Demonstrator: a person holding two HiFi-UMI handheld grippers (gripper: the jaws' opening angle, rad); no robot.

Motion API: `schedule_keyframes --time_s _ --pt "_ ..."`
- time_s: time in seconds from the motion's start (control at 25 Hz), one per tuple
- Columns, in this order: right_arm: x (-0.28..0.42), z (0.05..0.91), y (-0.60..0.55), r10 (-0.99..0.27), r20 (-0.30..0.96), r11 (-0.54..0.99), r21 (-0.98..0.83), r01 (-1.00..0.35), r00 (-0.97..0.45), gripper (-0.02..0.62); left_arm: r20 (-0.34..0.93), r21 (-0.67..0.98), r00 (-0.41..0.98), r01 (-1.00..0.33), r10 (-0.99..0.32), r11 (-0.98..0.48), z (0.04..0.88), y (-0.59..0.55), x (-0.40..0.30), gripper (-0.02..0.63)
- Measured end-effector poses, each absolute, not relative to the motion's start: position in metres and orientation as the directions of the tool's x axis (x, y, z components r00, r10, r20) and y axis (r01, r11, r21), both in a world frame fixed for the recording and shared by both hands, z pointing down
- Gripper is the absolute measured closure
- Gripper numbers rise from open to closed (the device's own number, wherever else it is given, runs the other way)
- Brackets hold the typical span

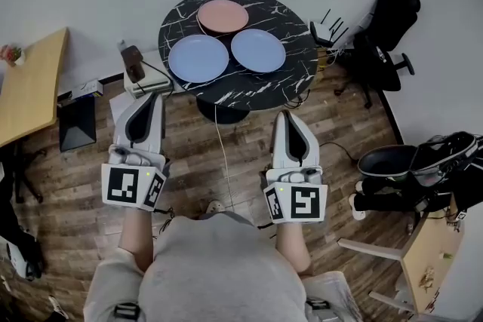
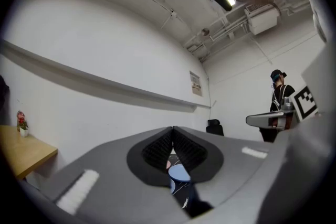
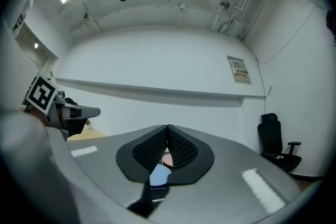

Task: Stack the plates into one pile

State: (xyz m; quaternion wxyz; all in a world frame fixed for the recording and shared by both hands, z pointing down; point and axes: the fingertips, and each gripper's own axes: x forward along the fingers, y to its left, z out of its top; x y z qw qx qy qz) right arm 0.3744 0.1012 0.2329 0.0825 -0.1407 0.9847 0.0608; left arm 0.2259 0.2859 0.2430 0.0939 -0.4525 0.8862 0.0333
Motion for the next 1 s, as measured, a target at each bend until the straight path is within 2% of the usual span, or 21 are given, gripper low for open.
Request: schedule_keyframes --time_s 0.52,1.0 --pt "0.36 0.237 0.084 -0.199 -0.192 0.972 0.089 -0.219 -0.961 0.592 -0.215 -0.04 -0.585 -0.795 -0.782 0.606 0.239 0.266 0.228 0.546" --pt "0.284 0.231 0.055 -0.214 -0.199 0.966 0.105 -0.238 -0.956 0.591 -0.224 -0.023 -0.575 -0.804 -0.787 0.594 0.24 0.238 0.149 0.546"
